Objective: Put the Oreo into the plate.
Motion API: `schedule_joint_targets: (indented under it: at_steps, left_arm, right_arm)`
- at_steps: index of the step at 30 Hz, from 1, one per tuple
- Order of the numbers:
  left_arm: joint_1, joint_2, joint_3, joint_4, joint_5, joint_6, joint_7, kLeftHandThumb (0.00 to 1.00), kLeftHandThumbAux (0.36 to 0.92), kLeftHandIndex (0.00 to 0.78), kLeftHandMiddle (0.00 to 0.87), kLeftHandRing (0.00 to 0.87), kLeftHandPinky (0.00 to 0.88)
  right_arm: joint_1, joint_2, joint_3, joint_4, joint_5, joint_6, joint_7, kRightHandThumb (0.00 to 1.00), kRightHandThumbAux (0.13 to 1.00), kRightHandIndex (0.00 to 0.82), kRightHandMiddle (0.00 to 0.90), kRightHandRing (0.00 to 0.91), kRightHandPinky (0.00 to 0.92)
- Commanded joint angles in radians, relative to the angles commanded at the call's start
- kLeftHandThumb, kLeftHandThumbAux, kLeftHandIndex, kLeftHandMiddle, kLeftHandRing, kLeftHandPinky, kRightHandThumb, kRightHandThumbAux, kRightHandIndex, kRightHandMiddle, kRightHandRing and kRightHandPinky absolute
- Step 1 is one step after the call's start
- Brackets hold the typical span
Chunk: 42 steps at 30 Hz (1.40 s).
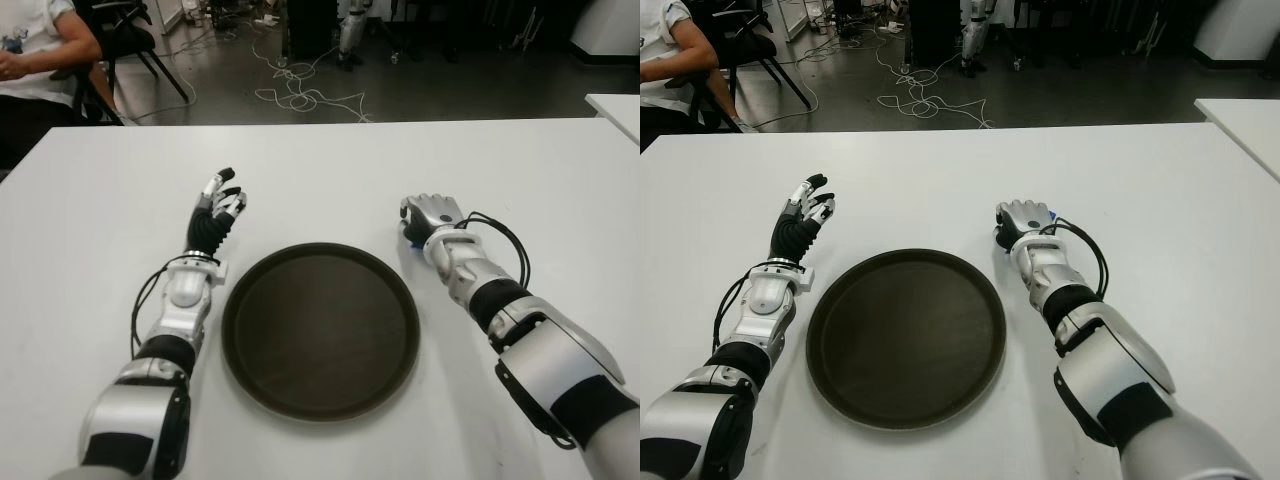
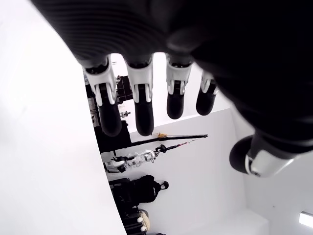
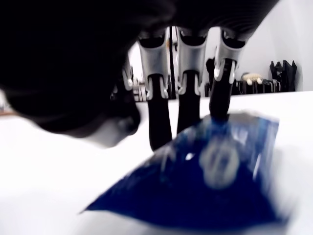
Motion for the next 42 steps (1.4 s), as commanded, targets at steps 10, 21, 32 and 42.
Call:
schedule_joint_targets:
  at_steps: [10,21,32,42]
  left_arm:
    - [-0.001,0.003,-0.005,0.005,0.012,-0.006,0.013,0.691,0.498,0.068,0.12,0.144,0.214]
    - [-0.003,0.001,0.002,0.009,0.008,-0.007,0.007,0.64,0.477,0.069,0.117,0.14,0.207]
    - [-0.004,0.001,0.006,0.011,0.002,-0.004,-0.006,0.669,0.468,0.064,0.117,0.139,0.206]
    - [-0.004,0.001,0.008,0.013,0.0,-0.003,-0.011,0.649,0.47,0.065,0.116,0.138,0.201]
  right_arm:
    - [-0.001,-0.026,-0.014,-0.002,0.012,-0.066,-0.004,0.16,0.231,0.0,0.0,0.0,0.0]
    - [-0.006,-0.036,-0.013,0.001,0.007,-0.057,0.02,0.163,0.222,0.0,0.0,0.0,0.0]
    - [-0.012,-0.044,-0.011,-0.002,0.004,-0.041,0.042,0.132,0.207,0.0,0.0,0.0,0.0]
    - [-0.018,-0.051,-0.005,-0.006,-0.002,-0.025,0.05,0.128,0.215,0.0,0.0,0.0,0.0]
